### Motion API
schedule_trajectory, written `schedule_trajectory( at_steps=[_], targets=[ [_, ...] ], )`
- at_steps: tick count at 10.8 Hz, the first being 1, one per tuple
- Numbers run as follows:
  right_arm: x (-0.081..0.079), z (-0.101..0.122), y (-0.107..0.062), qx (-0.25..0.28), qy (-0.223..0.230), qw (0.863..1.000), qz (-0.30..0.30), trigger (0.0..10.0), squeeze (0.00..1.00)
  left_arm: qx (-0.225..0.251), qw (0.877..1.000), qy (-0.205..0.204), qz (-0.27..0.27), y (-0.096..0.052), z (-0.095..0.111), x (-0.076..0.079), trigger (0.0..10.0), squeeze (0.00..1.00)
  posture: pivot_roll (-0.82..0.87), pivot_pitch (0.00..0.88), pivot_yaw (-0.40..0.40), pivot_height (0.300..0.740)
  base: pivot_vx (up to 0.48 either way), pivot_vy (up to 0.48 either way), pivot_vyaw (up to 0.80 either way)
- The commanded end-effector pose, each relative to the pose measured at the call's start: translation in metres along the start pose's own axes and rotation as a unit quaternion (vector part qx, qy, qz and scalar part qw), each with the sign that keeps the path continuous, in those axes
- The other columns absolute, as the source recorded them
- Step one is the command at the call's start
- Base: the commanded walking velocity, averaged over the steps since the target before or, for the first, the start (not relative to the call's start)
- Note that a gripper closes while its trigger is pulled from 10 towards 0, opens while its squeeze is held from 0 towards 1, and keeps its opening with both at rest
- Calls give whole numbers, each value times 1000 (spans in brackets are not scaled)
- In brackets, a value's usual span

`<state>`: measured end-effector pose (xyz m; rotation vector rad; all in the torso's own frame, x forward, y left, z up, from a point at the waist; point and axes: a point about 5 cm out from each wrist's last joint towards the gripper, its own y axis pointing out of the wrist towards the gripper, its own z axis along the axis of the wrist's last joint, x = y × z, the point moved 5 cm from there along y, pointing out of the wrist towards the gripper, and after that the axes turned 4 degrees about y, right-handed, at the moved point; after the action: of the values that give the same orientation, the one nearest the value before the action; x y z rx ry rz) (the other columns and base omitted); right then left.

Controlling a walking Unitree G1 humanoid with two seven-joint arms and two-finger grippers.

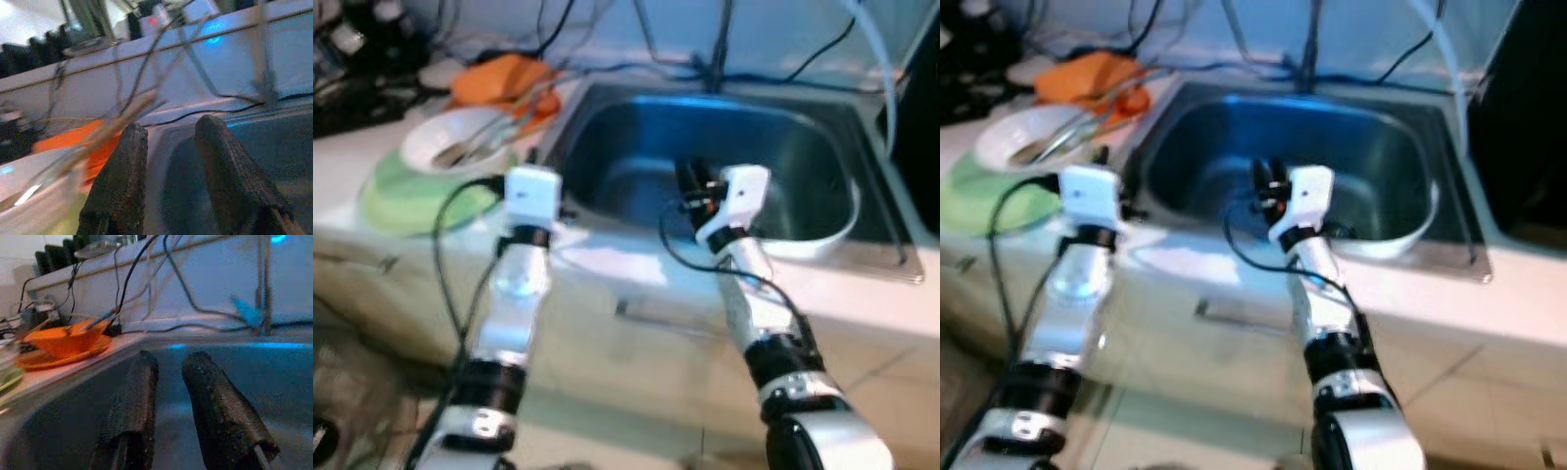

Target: Kitchen organization

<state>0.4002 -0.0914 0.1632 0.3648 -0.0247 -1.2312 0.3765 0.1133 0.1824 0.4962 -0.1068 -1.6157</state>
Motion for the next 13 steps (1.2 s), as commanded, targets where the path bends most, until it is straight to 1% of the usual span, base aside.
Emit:
schedule_trajectory(
  at_steps=[1, 3, 4, 5, 6, 7, 9, 11, 13],
  targets=[
    [3, -10, -4, -20, 9, 1000, -6, 10000, 0, 12, 1000, 10, -3, 0, 4, -3, 10000, 0, 65, 53, 39, 740, 0, 0, 800],
    [3, -11, -5, -20, 12, 1000, -10, 10000, 0, 8, 1000, 2, -11, -1, 4, 2, 10000, 0, 62, 52, 41, 740, 0, 0, 0],
    [4, -11, -5, -19, 11, 1000, -12, 10000, 0, 8, 1000, 1, -11, -1, 4, 2, 10000, 0, 63, 54, 40, 740, 0, 0, 0],
    [5, -8, -5, -17, 9, 1000, -12, 10000, 0, 7, 1000, 1, -10, 0, 5, 2, 10000, 0, 64, 55, 39, 740, 0, 274, 0],
    [7, -1, -2, -8, 5, 1000, -15, 10000, 0, 9, 1000, 1, -8, 1, 6, 0, 10000, 0, 63, 55, 39, 740, 0, 349, 0],
    [4, 8, 2, 6, 0, 1000, -11, 10000, 0, 15, 1000, 1, -3, 3, 11, -4, 10000, 0, 63, 56, 38, 740, 0, 416, 0],
    [2, 19, 7, 23, -1, 1000, -8, 10000, 0, 19, 1000, 1, -1, 5, 13, -5, 10000, 0, 64, 55, 37, 740, 0, 476, 0],
    [1, 21, 8, 26, -1, 1000, -6, 10000, 0, 18, 1000, 2, -1, 5, 13, -5, 10000, 0, 64, 56, 35, 740, 0, 480, 0],
    [1, 17, 7, 17, -1, 1000, -7, 10000, 0, 16, 1000, 4, -1, 5, 13, -5, 10000, 0, 67, 56, 35, 740, 0, 480, 0]
  ],
)
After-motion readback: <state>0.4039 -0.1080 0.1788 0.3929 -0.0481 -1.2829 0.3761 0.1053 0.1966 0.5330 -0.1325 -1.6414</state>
